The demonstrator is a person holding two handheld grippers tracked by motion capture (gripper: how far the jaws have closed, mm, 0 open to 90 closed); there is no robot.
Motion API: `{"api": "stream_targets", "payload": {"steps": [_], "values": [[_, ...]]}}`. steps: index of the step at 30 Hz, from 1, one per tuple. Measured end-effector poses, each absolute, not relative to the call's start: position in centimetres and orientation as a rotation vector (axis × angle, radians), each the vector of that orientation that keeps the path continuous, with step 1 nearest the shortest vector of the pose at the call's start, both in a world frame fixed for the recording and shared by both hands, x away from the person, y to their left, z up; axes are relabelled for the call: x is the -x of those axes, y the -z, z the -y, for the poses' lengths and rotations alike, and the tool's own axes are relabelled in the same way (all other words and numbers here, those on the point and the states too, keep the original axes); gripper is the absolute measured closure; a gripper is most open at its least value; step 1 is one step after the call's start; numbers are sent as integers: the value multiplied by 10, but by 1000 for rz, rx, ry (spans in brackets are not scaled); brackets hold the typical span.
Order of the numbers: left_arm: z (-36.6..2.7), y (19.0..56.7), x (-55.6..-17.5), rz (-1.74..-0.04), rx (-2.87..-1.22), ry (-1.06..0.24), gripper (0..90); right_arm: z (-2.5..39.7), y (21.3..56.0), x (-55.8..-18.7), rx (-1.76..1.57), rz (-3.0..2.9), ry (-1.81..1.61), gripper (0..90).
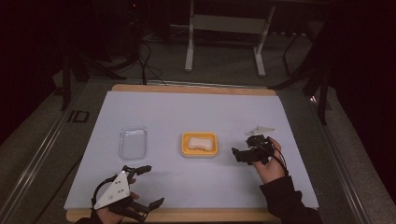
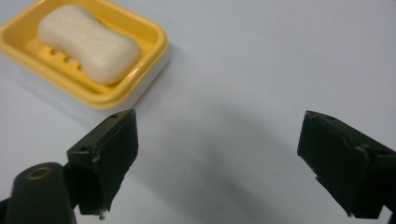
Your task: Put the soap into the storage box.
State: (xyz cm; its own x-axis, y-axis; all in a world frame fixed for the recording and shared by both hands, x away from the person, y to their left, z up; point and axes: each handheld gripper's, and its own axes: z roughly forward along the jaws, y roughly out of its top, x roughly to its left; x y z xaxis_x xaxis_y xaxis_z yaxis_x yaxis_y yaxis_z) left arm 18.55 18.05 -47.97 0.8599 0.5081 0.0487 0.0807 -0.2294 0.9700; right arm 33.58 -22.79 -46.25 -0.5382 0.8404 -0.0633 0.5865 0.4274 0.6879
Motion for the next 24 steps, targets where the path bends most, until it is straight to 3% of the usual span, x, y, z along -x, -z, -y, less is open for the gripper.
{"api": "stream_targets", "payload": {"steps": [24], "values": [[-180, 481, -186, -457, -1788, -427, 11, 256, 469, -284, -1227, -2190, -974, 124]]}}
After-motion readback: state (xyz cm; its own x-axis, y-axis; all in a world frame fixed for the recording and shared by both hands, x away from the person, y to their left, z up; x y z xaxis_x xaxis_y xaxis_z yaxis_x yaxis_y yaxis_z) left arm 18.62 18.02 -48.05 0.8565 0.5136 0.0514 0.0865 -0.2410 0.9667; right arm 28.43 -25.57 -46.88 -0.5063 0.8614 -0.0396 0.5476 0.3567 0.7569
